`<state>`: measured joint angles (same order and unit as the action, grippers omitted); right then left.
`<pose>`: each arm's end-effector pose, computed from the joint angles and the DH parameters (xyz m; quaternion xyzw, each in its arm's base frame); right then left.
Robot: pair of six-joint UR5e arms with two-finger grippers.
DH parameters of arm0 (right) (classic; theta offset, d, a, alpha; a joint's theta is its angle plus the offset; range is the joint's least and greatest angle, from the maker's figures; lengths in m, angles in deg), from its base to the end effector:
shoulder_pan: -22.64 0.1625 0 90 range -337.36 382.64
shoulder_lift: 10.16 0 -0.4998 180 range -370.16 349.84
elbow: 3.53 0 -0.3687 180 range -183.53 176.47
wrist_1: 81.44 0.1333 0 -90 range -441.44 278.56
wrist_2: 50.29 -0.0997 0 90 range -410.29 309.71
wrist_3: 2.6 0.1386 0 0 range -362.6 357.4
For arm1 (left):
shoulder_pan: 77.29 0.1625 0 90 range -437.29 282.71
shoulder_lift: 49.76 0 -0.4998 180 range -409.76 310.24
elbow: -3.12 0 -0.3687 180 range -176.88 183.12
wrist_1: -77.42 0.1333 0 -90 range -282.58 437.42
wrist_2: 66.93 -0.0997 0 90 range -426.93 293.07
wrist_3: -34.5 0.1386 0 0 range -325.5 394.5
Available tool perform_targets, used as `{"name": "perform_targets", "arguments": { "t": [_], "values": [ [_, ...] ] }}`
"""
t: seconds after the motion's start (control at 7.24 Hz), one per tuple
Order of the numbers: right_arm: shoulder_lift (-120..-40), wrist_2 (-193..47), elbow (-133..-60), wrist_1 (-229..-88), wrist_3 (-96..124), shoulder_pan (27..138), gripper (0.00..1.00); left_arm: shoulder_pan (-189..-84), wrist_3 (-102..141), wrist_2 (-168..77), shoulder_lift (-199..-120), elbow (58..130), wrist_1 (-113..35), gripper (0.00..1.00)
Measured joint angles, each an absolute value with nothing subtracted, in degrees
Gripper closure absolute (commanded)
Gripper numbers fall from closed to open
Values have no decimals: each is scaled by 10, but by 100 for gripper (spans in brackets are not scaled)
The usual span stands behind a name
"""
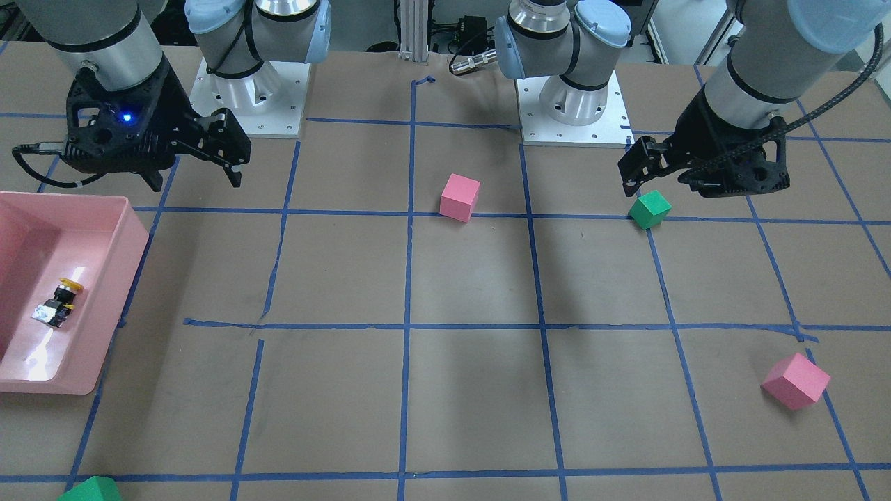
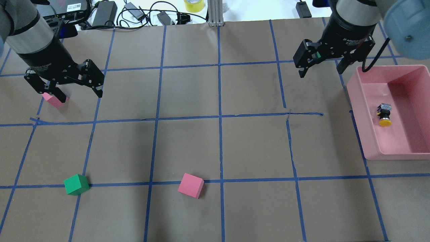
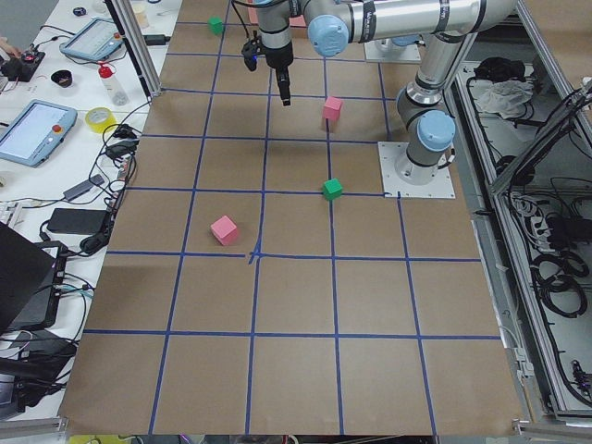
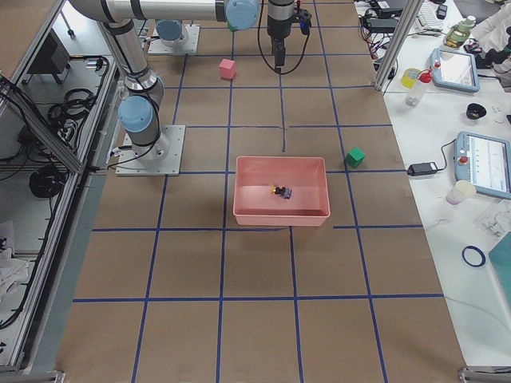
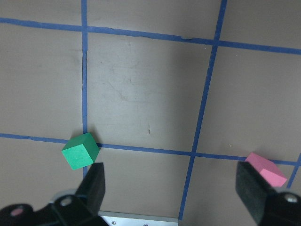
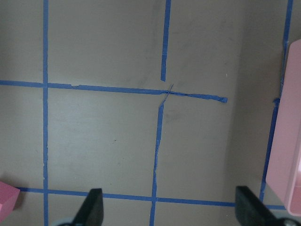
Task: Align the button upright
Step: 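Move the right gripper over the pink bin toward the yellow button switch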
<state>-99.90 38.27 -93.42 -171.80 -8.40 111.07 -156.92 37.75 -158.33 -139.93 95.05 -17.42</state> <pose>0.1238 -0.4747 0.5231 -0.0369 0.9992 -0.0026 0.0124 -0.0464 -0.4682 0.4992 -0.0612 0.9962 0.0615 0.0049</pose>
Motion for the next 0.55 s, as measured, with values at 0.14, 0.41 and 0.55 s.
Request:
{"name": "perform_targets", "arguments": {
  "t": [0.14, 0.41, 0.55],
  "values": [
    [-999, 382, -936, -1717, -84, 1111, 0, -1569, 378, -1583, -1399, 949, -175, 0],
    [-999, 383, -938, -1718, -84, 1110, 0, -1568, 378, -1584, -1399, 944, -177, 0],
    [-999, 385, -938, -1718, -84, 1110, 0, -1566, 378, -1583, -1398, 941, -178, 0]
  ]
}}
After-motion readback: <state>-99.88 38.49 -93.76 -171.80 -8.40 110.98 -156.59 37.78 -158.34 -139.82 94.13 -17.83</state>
